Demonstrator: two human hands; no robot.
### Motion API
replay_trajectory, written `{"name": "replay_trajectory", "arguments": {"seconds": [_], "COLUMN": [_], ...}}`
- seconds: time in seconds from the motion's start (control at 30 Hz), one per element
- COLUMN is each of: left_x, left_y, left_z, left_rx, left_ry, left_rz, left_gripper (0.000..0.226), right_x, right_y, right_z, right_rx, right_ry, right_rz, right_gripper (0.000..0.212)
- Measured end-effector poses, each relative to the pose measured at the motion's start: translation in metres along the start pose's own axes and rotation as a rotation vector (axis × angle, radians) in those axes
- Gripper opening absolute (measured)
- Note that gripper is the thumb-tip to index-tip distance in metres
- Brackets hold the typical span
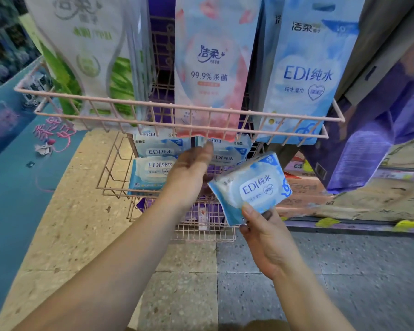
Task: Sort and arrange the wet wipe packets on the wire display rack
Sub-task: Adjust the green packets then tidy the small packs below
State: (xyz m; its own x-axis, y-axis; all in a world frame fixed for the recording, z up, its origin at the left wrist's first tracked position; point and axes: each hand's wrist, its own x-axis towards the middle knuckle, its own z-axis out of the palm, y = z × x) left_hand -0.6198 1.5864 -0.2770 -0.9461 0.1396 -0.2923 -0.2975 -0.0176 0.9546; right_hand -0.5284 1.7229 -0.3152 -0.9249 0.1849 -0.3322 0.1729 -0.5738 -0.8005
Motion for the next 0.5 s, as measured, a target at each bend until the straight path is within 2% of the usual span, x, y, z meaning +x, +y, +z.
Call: {"name": "replay_trajectory", "arguments": {"seconds": [0.07, 0.13, 0.17, 0.23, 0.3, 0.37, 0.43, 0.47, 0.5], "left_x": [-0.017, -0.020, -0.017, -0.008, -0.002, 0.002, 0.006, 0.008, 0.008], "left_y": [-0.011, -0.019, -0.018, -0.013, -0.008, -0.002, 0.000, 0.002, 0.003], "left_z": [-0.003, -0.004, -0.007, -0.016, -0.025, -0.028, -0.025, -0.024, -0.023], "left_rx": [0.007, -0.010, -0.067, -0.139, -0.132, -0.079, 0.006, 0.052, 0.127], "left_ry": [-0.133, -0.114, -0.112, -0.190, -0.232, -0.115, 0.063, 0.133, 0.177], "left_rz": [-0.030, -0.042, -0.077, -0.171, -0.240, -0.222, -0.131, -0.078, -0.033], "left_gripper": [0.060, 0.060, 0.052, 0.041, 0.046, 0.058, 0.059, 0.056, 0.053], "right_x": [0.006, 0.012, 0.015, 0.025, 0.031, 0.035, 0.037, 0.037, 0.038], "right_y": [-0.001, -0.007, -0.013, -0.028, -0.045, -0.051, -0.050, -0.048, -0.048], "right_z": [0.014, 0.024, 0.025, 0.020, 0.014, 0.011, 0.013, 0.014, 0.015], "right_rx": [-0.054, -0.072, -0.034, 0.027, -0.094, -0.294, -0.456, -0.616, -0.892], "right_ry": [-0.020, -0.060, -0.065, -0.016, 0.050, 0.042, 0.080, 0.139, 0.198], "right_rz": [-0.054, -0.059, -0.051, -0.047, -0.013, 0.063, 0.082, 0.035, -0.042], "right_gripper": [0.069, 0.070, 0.068, 0.069, 0.067, 0.048, 0.030, 0.028, 0.029]}}
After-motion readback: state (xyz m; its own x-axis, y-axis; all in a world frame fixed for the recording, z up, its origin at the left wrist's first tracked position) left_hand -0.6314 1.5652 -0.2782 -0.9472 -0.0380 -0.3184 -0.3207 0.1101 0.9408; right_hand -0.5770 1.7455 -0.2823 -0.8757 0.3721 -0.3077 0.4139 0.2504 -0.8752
